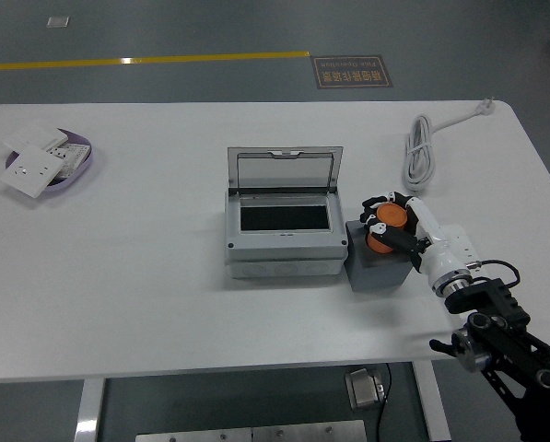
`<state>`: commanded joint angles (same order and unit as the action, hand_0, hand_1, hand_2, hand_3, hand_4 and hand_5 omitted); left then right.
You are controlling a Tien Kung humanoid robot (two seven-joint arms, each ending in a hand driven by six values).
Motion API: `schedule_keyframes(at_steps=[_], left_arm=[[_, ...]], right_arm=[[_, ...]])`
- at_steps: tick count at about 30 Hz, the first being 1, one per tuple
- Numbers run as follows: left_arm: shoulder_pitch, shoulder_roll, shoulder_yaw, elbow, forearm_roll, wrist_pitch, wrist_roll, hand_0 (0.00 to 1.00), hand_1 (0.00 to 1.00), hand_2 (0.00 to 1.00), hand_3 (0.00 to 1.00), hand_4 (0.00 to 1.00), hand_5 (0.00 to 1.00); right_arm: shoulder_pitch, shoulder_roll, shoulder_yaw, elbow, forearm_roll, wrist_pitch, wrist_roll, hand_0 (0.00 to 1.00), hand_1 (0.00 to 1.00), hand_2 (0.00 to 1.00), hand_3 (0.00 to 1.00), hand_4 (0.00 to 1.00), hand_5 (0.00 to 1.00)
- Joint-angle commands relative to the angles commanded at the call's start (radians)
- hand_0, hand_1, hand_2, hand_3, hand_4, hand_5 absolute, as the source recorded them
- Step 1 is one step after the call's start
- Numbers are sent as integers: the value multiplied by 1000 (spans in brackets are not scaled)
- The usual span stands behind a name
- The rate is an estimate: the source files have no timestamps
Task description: Pick up the cylinder from the cube,place it in the box,flap close box
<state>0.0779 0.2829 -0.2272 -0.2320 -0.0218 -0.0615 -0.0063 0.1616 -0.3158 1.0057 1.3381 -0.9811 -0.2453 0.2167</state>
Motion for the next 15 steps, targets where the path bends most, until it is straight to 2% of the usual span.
schedule_keyframes(at_steps=[1,4,9,12,15], left_arm=[[0,0,0,0,0,0,0,581,616,575,599,698,114],[0,0,3,0,-3,0,0,581,616,575,599,698,114],[1,0,8,1,-7,0,0,581,617,577,602,705,113],[2,0,17,2,-16,0,0,581,617,577,602,705,113],[4,0,27,4,-27,0,0,581,619,580,606,715,116]], right_arm=[[1,0,1,2,1,-1,0,420,429,400,303,2,2],[7,-2,4,19,8,-4,2,420,429,400,303,2,2],[23,-8,-8,88,-2,-35,-12,426,432,395,292,2,2],[43,-18,-42,148,-30,-64,-42,426,432,395,292,2,2],[81,-18,-94,179,-79,-84,-80,413,414,384,266,2,2]])
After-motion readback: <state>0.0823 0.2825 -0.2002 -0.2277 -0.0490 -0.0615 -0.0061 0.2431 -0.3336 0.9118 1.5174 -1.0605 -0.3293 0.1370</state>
